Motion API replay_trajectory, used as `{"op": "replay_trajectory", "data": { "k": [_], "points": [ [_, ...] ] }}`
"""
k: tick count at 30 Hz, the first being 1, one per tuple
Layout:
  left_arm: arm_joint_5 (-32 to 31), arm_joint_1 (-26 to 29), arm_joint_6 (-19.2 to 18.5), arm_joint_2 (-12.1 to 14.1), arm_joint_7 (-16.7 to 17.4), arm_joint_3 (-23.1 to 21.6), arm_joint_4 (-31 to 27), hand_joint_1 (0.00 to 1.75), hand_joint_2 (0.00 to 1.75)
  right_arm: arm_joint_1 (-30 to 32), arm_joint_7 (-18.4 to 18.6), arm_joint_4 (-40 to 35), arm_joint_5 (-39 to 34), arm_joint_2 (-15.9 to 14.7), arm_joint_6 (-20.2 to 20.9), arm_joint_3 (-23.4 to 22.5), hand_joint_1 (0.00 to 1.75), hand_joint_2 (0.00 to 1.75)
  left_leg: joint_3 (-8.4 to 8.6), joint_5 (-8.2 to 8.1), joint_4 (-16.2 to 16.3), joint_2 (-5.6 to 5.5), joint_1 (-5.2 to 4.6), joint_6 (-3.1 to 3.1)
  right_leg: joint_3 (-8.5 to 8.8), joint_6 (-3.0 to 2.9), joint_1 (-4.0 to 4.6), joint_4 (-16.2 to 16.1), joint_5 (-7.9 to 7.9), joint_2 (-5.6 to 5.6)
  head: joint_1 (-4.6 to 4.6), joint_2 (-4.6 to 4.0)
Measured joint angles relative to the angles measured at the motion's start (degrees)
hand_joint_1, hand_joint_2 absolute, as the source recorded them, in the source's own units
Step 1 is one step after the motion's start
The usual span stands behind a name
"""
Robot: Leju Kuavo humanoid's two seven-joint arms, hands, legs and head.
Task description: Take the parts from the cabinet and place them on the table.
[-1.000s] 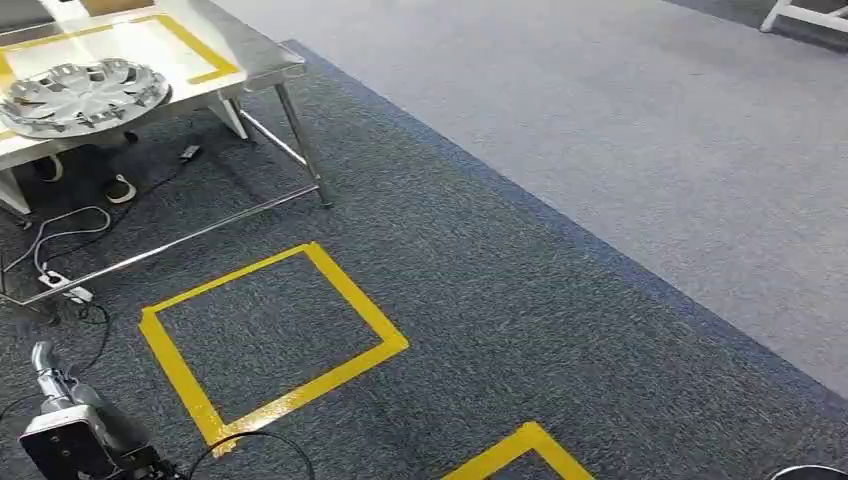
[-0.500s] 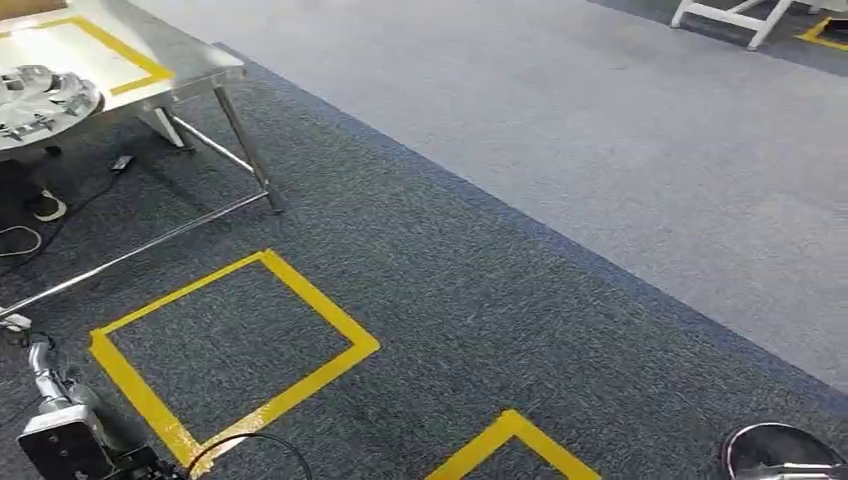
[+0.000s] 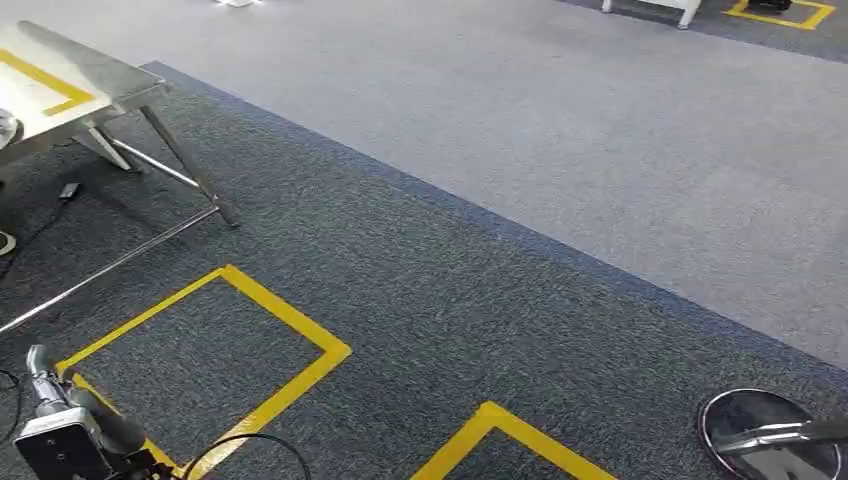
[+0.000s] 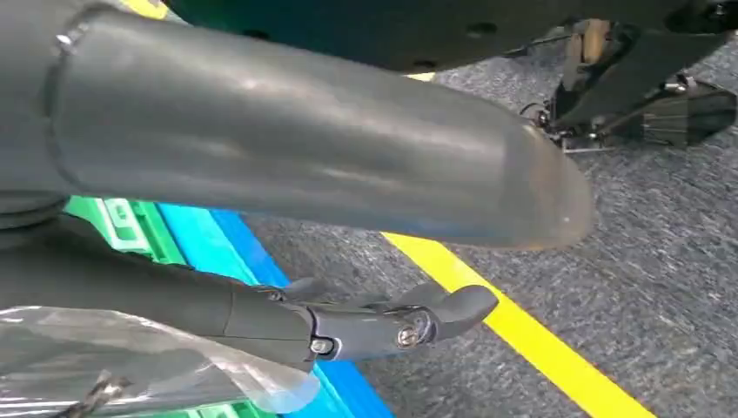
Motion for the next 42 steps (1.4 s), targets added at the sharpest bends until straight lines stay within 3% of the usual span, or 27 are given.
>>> {"op": "replay_trajectory", "data": {
  "k": [1,3,4,5,6,9,10,11,12,14,15,16,18,19,20,22,25,26,28,30,32,34,35,36,40,41,42],
  "points": [
    [0.0,0.0,0.0,0.0,0.0,0.0,0.0,0.0,0.0,0.06,0.0,0.0,0.02,0.0,0.0,0.0,0.0,0.0,0.24,1.16,-0.64,-0.02,-0.01,0.18,0.05,0.0,0.07,0.01,0.01,0.56,-0.02,0.0],
    [0.0,-0.01,-0.02,0.0,0.0,0.0,0.0,0.0,0.0,0.05,0.07,0.0,0.02,0.0,0.02,0.02,0.0,0.0,3.54,6.13,-8.14,-0.37,-0.02,0.68,0.27,0.03,0.14,0.02,0.04,1.7,-0.04,0.0],
    [-0.02,-0.02,-0.04,0.0,0.0,0.0,0.0,0.0,0.0,0.03,0.07,0.0,0.02,0.0,0.04,0.04,0.0,0.0,6.04,8.87,-13.56,-1.47,-0.02,1.06,0.43,0.09,0.14,0.02,0.07,2.2,-0.02,0.0],
    [-0.02,-0.03,-0.04,0.0,0.0,0.02,0.0,0.0,0.0,0.01,0.09,0.02,0.04,0.0,0.07,0.07,0.0,0.0,7.4,9.24,-16.85,-4.44,-0.01,1.47,0.17,0.25,0.01,0.04,0.12,2.56,0.07,0.0],
    [-0.02,0.01,-0.04,-0.02,0.0,0.02,-0.02,0.0,0.0,-0.2,0.09,0.0,0.09,0.0,0.09,0.09,0.0,0.0,7.54,9.11,-18.07,-4.72,0.01,1.48,-0.18,0.6,0.27,0.41,0.13,3.16,0.07,0.0],
    [0.02,-0.09,-0.07,-0.04,-0.02,-0.02,-0.02,0.0,0.0,0.06,0.15,0.02,0.13,0.0,0.09,0.13,0.0,0.0,7.2,9.31,-17.89,-3.68,-0.49,1.85,-0.75,1.79,-0.34,0.01,0.74,4.2,0.04,0.0],
    [0.0,-0.13,-0.07,-0.09,-0.02,-0.07,-0.02,0.0,0.0,0.1,0.17,0.0,0.15,0.0,0.09,0.15,0.0,0.0,7.47,9.92,-18.89,-2.97,0.15,2.28,-1.36,2.12,-0.35,0.3,0.52,4.43,0.04,0.0],
    [0.0,-0.2,-0.09,-0.2,-0.04,-0.09,-0.02,0.0,0.0,0.09,0.17,0.02,0.15,0.0,0.07,0.15,0.0,0.0,7.69,10.04,-19.12,-2.36,-0.01,2.52,-1.9,2.18,-0.11,1.56,-0.46,2.14,0.09,0.0],
    [-0.02,-0.19,-0.11,-0.33,-0.04,-0.11,-0.02,0.0,0.0,-0.01,0.2,0.0,0.15,0.0,0.07,0.17,0.0,0.0,7.6,10.11,-19.14,-1.8,-0.07,2.64,-3.56,2.32,-0.08,4.86,-2.66,0.87,0.39,0.0],
    [0.0,0.01,-0.11,-0.35,-0.04,-0.02,-0.02,0.0,0.0,-0.16,0.17,0.0,0.15,0.0,0.07,0.2,0.0,0.0,7.48,10.12,-19.11,-0.44,-0.23,2.81,-7.56,2.69,-0.19,13.48,-6.71,-0.06,0.37,0.0],
    [0.0,-0.03,-0.11,-0.35,-0.04,-0.02,-0.02,0.0,0.0,-0.09,0.17,0.0,0.15,0.0,0.07,0.2,0.0,0.0,7.4,10.11,-19.07,0.16,-0.23,2.83,-8.94,2.87,-0.2,16.51,-7.67,-0.34,0.35,0.0],
    [0.0,-0.03,-0.11,-0.37,-0.04,-0.04,-0.02,0.0,0.0,0.0,0.22,0.0,0.17,0.0,0.07,0.2,0.0,0.0,7.38,10.1,-19.05,0.69,-0.23,2.82,-9.07,3.01,-0.26,17.02,-7.15,-0.55,0.39,0.0],
    [0.0,-0.04,-0.11,-0.39,-0.04,-0.04,-0.02,0.0,0.0,0.14,0.26,0.0,0.15,-0.02,0.07,0.2,0.0,0.0,7.45,9.99,-19.0,1.59,-0.18,2.64,-5.37,3.13,-0.47,10.51,-3.25,-1.12,0.37,0.0],
    [0.0,-0.05,-0.11,-0.39,-0.04,-0.04,-0.02,0.0,0.0,0.11,0.26,0.0,0.15,-0.04,0.07,0.2,0.0,0.0,7.5,9.86,-18.86,1.98,-0.14,2.43,-2.22,3.15,-0.57,5.04,-1.01,-2.01,0.37,0.0],
    [0.0,-0.08,-0.11,-0.39,-0.04,-0.07,-0.02,0.0,0.0,0.01,0.26,0.0,0.15,-0.04,0.07,0.2,0.0,0.0,7.61,9.66,-18.6,2.27,-0.33,2.07,0.18,3.2,-0.59,0.77,-0.42,-4.01,0.41,0.0],
    [-0.02,-0.09,-0.11,-0.39,-0.04,-0.04,-0.02,0.0,0.0,-0.22,0.24,0.02,0.17,-0.02,0.07,0.22,0.0,0.0,7.41,9.4,-18.3,2.75,-0.72,1.31,0.74,2.05,-0.25,0.15,-0.71,-3.31,0.11,0.0],
    [0.0,-0.18,-0.11,-0.39,-0.04,-0.09,-0.02,0.0,0.0,0.1,0.26,0.0,0.22,-0.02,0.04,0.22,0.0,0.0,7.67,9.18,-18.26,3.44,-0.38,0.49,0.73,1.04,-0.13,0.07,-0.47,-2.34,0.17,0.0],
    [0.02,-0.2,-0.13,-0.39,-0.04,-0.11,-0.02,0.0,0.0,0.14,0.26,0.0,0.26,-0.02,0.04,0.22,0.0,0.0,7.43,8.24,-17.39,2.14,-0.21,0.07,0.55,0.68,-0.27,-0.05,-0.34,-2.09,0.05,0.0],
    [0.09,-0.13,-0.13,-0.37,-0.04,-0.07,-0.02,0.0,0.0,-0.05,0.28,0.0,0.31,-0.04,0.0,0.22,0.0,0.0,4.26,3.63,-9.91,0.38,-0.14,-0.09,0.39,0.12,-0.19,-0.04,-0.16,-1.34,-0.15,0.0],
    [0.13,-0.1,-0.13,-0.33,-0.02,-0.04,0.0,0.0,0.0,-0.06,0.31,0.0,0.33,-0.04,0.02,0.22,0.0,0.0,0.2,0.19,-0.92,0.05,-0.17,-0.04,0.27,-0.04,0.07,-0.02,-0.11,-0.37,-0.18,0.0],
    [0.13,-0.1,-0.13,-0.31,-0.02,-0.07,0.02,0.0,0.0,0.03,0.42,0.0,0.37,-0.04,0.02,0.22,0.0,0.0,0.12,2.0,-1.08,-0.01,-0.19,0.33,0.37,-0.06,0.3,0.0,-0.1,0.7,-0.2,0.0],
    [0.13,-0.12,-0.13,-0.31,-0.02,-0.09,0.02,0.0,0.0,0.02,0.44,0.0,0.39,-0.02,0.02,0.22,0.0,0.0,4.25,7.75,-10.39,-0.75,-0.32,1.12,0.71,-0.05,0.37,0.0,-0.1,1.95,-0.18,0.0],
    [0.13,-0.13,-0.13,-0.31,-0.02,-0.09,0.02,0.0,0.0,0.01,0.44,0.0,0.39,-0.02,0.04,0.22,0.0,0.0,6.36,10.07,-15.2,-2.38,-0.45,1.57,0.67,-0.03,0.29,-0.02,-0.1,2.36,-0.15,0.0],
    [0.13,-0.14,-0.13,-0.31,0.02,-0.07,0.02,0.0,0.0,-0.09,0.44,0.02,0.39,0.02,0.09,0.22,0.0,0.0,6.98,9.59,-17.08,-4.65,-0.46,2.04,0.54,0.23,0.56,0.23,-0.15,2.72,-0.02,0.0],
    [0.04,-0.16,-0.22,-0.37,0.11,-0.11,0.0,0.0,0.0,0.16,0.63,0.02,0.37,0.02,0.22,0.22,0.0,0.0,7.14,9.88,-18.58,-3.36,-0.69,2.28,-0.58,1.77,-0.03,-0.07,0.45,4.35,-0.09,0.0],
    [0.02,-0.2,-0.31,-0.42,0.11,-0.15,0.0,0.0,0.0,0.2,0.63,0.02,0.37,0.02,0.26,0.22,0.0,0.0,7.6,10.36,-19.39,-2.5,-0.27,2.49,-1.05,1.78,-0.12,0.6,-0.05,3.36,-0.09,0.0],
    [-0.06,-0.2,-0.44,-0.46,0.11,-0.15,-0.02,0.0,0.0,0.12,0.68,0.02,0.37,0.02,0.28,0.22,0.0,0.0,7.75,10.47,-19.71,-2.15,-0.33,2.8,-2.16,1.94,0.14,2.69,-1.71,1.32,0.11,0.0]
  ]
}}
